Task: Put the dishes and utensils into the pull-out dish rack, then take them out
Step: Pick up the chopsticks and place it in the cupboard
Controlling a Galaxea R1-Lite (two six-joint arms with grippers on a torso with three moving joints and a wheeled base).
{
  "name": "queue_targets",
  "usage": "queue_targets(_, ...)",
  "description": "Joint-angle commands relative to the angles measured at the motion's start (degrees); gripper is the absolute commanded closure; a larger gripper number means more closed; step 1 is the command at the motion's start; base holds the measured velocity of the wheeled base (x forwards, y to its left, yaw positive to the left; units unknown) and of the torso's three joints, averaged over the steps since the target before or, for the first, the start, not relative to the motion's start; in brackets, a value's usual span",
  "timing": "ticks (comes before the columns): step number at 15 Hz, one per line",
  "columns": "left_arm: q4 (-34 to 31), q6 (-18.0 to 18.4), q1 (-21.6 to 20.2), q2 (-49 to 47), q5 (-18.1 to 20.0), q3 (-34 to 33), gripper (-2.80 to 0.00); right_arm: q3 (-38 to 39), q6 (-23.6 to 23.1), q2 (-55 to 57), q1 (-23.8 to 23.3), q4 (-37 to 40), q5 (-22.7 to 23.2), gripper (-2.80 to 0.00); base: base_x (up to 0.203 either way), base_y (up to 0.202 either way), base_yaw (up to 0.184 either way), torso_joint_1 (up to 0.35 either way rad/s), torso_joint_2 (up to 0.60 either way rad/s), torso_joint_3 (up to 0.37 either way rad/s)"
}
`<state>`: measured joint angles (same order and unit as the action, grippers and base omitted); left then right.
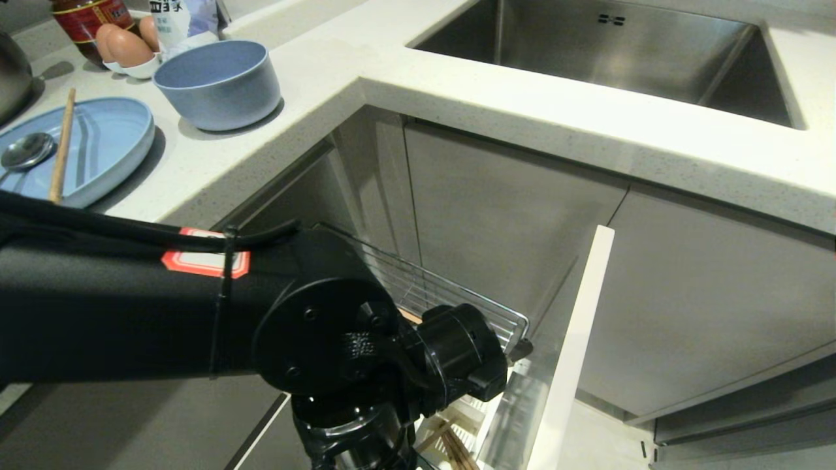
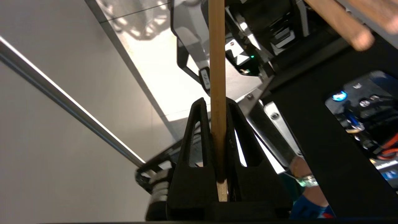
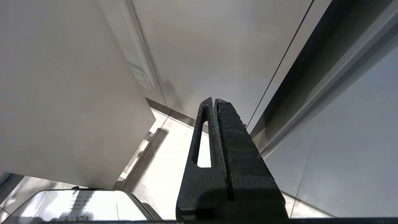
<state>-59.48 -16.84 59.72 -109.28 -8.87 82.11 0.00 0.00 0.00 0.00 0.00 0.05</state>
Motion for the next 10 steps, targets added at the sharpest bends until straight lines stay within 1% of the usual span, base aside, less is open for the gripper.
queue_targets(1,-0.21,1.21,-1.04,-2.57,-0.09,0.73,0.0,0.0,0.0,0.0,0.0,0.0,0.04,0.0,0.0,0.0,0.0,0.0,0.0,0.0)
queue_targets(6,0.91,4.39,-3.39,-6.6,-0.01,3.67,0.0,0.0,0.0,0.0,0.0,0.0,0.03,0.0,0.0,0.0,0.0,0.0,0.0,0.0)
queue_targets(10,1.12,4.89,-4.41,-10.04,0.42,6.41,0.0,0.0,0.0,0.0,0.0,0.0,0.04,0.0,0.0,0.0,0.0,0.0,0.0,0.0)
